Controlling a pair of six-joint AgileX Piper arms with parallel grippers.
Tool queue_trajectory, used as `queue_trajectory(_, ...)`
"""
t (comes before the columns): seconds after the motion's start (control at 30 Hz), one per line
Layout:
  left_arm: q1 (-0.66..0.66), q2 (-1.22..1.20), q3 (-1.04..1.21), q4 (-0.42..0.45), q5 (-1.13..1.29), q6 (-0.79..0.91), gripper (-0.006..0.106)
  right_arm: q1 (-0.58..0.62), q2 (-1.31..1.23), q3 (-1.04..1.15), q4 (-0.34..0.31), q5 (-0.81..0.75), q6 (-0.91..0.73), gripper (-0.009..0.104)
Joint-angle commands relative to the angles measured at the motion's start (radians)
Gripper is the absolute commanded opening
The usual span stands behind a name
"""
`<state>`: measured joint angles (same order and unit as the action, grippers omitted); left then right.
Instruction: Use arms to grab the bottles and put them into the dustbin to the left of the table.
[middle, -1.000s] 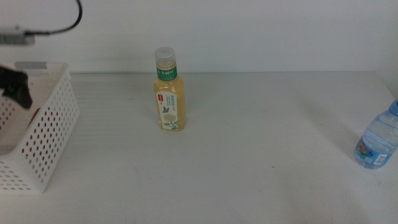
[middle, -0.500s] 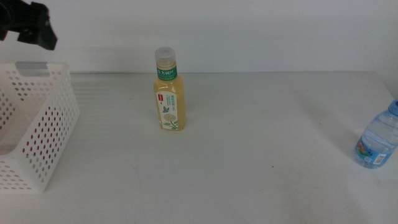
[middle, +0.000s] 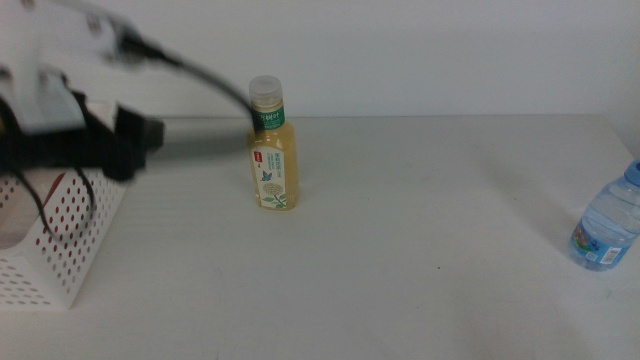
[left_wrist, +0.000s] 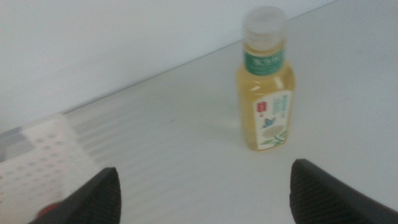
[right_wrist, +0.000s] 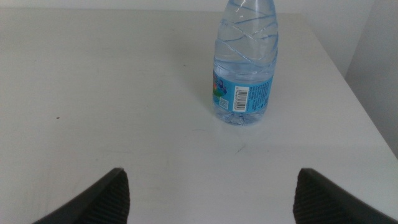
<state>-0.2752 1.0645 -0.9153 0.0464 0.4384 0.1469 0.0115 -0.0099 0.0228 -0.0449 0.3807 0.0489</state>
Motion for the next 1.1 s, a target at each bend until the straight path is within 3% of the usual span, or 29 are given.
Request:
queue_trajectory(0.0,-0.027,-0.055,0.102,0.000,-0.256,-0.013,0.087,-0.006,-0.027,-0.002,-0.013,-0.071,-0.010,0.074)
queue_trajectory(0.2,-0.061,-0.070,0.388,-0.067,-0.651,-0.059,0.087,-0.006,-0.027,-0.002,-0.013,-0.071,-0.010,0.074)
queue_trajectory(0.5,-0.083,-0.061,0.660,-0.070,-1.082,-0.115,0.088,-0.006,-0.027,-0.002,-0.013,-0.071,-0.010,0.074)
queue_trajectory(1.07,-0.083,0.245,0.654,0.063,-1.448,-0.253,0.088,-0.006,-0.027,-0.002,-0.013,-0.071,-0.010,0.074)
